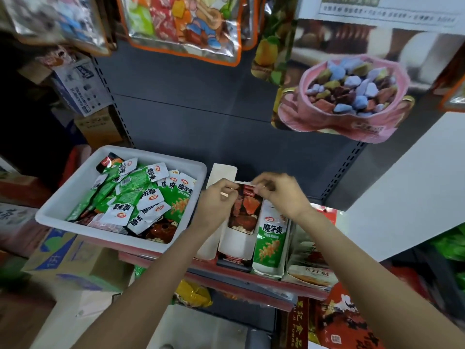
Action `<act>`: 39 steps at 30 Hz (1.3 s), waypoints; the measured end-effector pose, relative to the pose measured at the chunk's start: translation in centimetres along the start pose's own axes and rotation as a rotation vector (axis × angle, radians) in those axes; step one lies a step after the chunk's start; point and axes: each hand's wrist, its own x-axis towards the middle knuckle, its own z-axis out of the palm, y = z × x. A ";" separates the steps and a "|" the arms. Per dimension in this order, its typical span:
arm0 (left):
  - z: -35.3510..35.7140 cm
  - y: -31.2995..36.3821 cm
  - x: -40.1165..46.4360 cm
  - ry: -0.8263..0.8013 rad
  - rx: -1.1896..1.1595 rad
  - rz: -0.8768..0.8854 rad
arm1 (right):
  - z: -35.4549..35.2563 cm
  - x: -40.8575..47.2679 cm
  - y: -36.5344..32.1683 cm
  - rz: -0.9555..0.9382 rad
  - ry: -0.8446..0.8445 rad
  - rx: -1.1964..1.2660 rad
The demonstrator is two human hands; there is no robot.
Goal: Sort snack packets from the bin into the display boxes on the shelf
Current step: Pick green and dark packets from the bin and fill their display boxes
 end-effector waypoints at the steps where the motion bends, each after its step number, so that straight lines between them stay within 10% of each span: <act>1: -1.4 -0.5 -0.3 0.036 0.029 0.017 | 1.1 0.0 -1.1 0.004 -0.001 0.044; 10: -14.8 -9.9 0.7 0.085 0.510 -0.042 | 14.9 4.0 -8.8 -0.031 -0.128 0.018; 16: -21.4 -16.4 2.5 -0.327 0.720 -0.165 | 22.0 7.4 -11.1 -0.012 -0.359 -0.152; 22: -24.0 -17.3 3.5 -0.567 1.002 0.081 | 24.9 8.6 -11.0 0.063 -0.524 -0.298; 32: -24.9 -12.9 1.7 -0.036 0.457 0.491 | 21.5 7.9 -13.9 -0.128 -0.120 -0.034; 39: -20.0 -7.1 2.5 0.046 -0.013 0.152 | 15.1 5.5 -12.3 -0.059 -0.005 0.196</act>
